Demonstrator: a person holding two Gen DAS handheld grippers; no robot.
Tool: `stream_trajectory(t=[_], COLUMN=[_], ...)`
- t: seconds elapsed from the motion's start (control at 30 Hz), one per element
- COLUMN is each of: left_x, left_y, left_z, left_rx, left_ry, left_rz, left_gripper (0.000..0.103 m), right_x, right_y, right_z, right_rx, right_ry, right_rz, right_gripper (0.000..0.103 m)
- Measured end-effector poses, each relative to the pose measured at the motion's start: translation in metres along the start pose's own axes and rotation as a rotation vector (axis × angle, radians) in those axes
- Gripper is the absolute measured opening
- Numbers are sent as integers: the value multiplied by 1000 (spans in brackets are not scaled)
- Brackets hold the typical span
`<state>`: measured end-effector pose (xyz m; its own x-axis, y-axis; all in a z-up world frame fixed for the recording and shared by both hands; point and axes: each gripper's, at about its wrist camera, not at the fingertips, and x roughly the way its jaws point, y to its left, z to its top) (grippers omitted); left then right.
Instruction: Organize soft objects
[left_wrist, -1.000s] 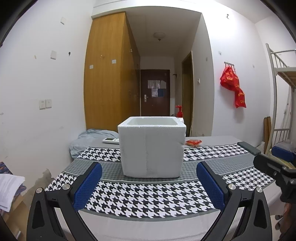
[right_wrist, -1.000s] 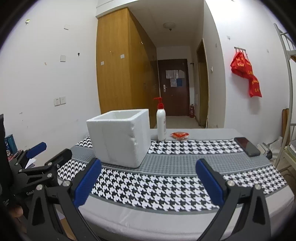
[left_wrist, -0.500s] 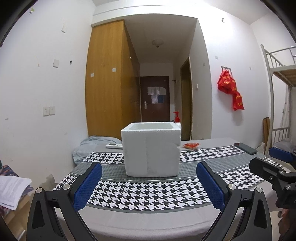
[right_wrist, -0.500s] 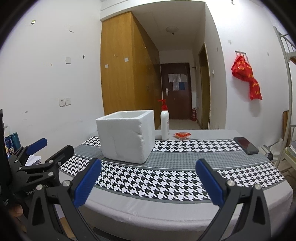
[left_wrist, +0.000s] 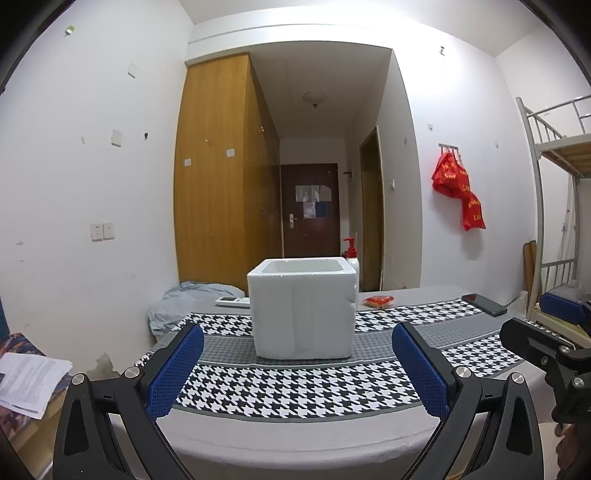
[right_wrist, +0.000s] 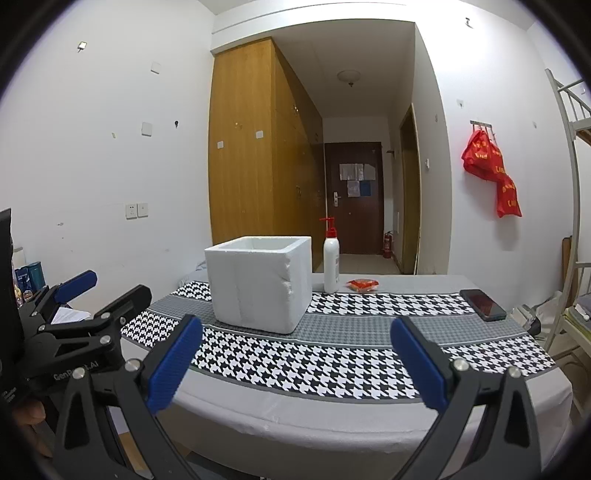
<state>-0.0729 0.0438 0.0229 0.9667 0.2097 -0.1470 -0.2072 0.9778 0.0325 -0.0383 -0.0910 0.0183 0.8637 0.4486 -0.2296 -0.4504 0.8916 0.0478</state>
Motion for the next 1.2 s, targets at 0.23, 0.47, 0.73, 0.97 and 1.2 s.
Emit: stream_trajectory(t=[0.23,0.47,0.73,0.97,1.2], left_x=[16,18,10,11,12], left_y=[0,5,3,4,2], left_z=[-11,-13,-13,-11,-10], left_rx=[-1,-13,-3,-5,6], left_ry=[51,59,44,49,49], left_rz=[-9,3,4,9,9], left_gripper=[102,102,102,102,102], right_x=[14,15,11,13,11], right_y=[-1,2,6,5,6], right_z=[-10,-11,-10,-11,-11], right_rx=[13,9,-6,-7,-12], right_ry=[36,46,40,46,45], right_rz=[3,3,7,2,7], right_gripper=[103,103,103,103,103])
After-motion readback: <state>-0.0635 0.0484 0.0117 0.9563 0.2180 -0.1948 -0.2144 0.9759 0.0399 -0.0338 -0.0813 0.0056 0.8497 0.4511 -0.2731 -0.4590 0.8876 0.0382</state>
